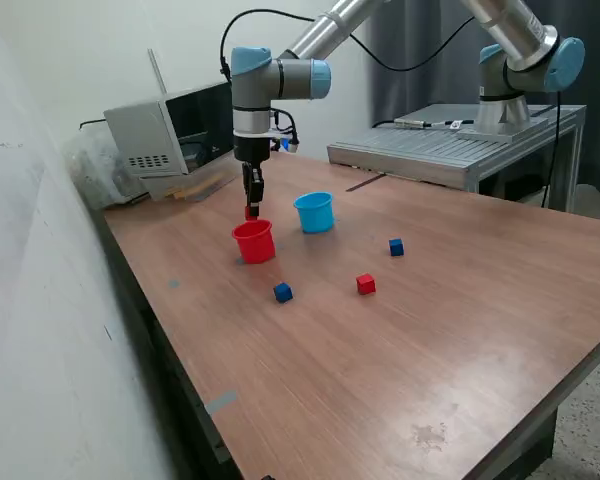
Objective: Place red objects in the red bin, and blue objects in the blue bin.
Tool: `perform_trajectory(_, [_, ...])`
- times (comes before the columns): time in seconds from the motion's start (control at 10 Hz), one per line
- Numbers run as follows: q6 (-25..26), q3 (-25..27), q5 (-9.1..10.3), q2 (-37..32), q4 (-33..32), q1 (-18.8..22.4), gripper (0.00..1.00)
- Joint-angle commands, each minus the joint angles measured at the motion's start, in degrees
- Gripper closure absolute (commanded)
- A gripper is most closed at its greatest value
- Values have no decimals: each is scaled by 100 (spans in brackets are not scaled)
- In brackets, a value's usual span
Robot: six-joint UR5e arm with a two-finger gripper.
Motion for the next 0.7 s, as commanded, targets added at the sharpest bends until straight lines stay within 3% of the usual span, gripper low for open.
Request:
perform_trajectory(0.0, [1,-46,-145,58,-5,-17,100])
perform_trajectory(0.1, [1,-55,-162,58,4,-26,0])
perform_trajectory(0.4, [-8,-81,-163,40,39,-9,0])
perform_trajectory(0.6, [-8,-55,-93,-178,458,88,0])
